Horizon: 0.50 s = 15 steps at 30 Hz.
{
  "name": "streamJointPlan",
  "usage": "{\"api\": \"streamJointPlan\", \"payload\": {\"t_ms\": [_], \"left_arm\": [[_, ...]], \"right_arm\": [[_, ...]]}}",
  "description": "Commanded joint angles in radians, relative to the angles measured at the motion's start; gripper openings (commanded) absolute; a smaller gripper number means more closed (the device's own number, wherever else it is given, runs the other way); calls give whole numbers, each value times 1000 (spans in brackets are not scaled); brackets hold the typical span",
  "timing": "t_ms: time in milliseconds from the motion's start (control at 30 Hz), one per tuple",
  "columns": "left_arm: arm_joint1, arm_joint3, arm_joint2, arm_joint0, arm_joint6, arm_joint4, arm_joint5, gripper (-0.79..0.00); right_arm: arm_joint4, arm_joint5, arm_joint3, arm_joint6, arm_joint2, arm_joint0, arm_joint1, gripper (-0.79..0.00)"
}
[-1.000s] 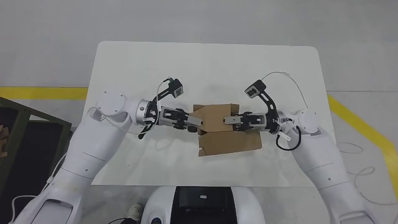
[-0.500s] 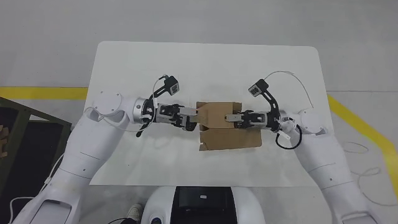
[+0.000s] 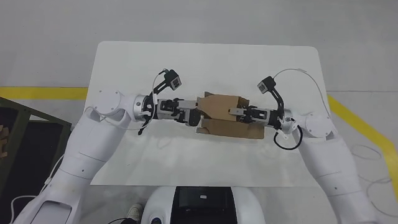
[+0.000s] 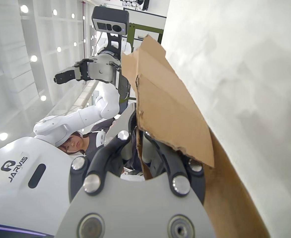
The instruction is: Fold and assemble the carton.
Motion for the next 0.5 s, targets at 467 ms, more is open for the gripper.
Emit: {"api": "streamJointPlan", "payload": {"t_ms": [467], "left_arm": [[-5, 22, 16, -13, 14, 21, -23, 0]], "right_arm": [[69, 26, -74, 28, 1, -23, 7, -785]]}}
